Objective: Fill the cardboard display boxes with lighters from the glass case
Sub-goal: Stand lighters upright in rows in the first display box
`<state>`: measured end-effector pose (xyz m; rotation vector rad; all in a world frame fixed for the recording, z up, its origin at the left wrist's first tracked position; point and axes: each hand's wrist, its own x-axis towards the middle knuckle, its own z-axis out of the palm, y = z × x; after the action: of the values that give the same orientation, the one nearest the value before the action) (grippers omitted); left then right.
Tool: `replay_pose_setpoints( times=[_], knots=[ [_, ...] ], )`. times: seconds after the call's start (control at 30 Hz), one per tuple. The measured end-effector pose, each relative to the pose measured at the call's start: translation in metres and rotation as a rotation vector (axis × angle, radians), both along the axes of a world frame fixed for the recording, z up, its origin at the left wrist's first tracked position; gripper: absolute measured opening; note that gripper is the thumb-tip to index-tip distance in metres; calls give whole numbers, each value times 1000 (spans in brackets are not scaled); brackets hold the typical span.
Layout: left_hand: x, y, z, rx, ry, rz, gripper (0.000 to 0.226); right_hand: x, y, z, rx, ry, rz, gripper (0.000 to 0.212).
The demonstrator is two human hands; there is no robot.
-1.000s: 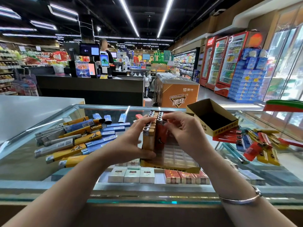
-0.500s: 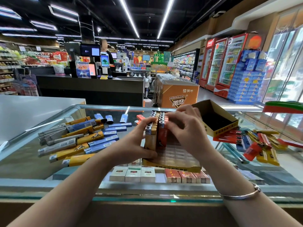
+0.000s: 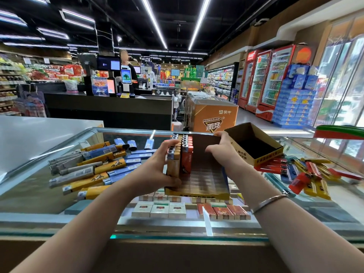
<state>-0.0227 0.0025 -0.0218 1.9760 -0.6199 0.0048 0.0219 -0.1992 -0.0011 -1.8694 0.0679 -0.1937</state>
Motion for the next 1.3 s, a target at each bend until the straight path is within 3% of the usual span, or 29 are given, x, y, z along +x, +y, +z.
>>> replay_pose_setpoints(
  times=[0.2,0.43,0.53,0.67,0.77,0.87,1.03,1.2,1.3],
  knots=[
    [-3,16,-3,37,-67,87,99,13,17,4,49,-30,24,41],
    [-23,72,-9,226,-263,304,68,19,8,-11,233,-90,88,46],
    [-39,96,-12,325,-219,342,62,19,9,-15,209,-115,83,44],
    [-51,114,-17,605,-204,441,61,19,10,-18,114,-180,48,42],
    [-53,115,-19,688,-240,503,44,18,11,-18,72,-186,50,41],
    [-54,105,-19,645,-317,490,22,17,11,-17,46,-191,44,41],
    [-46,83,-14,644,-360,401,13,15,11,-17,7,-206,42,40],
    [-27,72,-2,842,-276,424,17,13,10,-16,-22,-206,46,38],
    [-14,68,-1,853,-197,430,25,13,10,-15,-15,-202,61,40]
  ],
)
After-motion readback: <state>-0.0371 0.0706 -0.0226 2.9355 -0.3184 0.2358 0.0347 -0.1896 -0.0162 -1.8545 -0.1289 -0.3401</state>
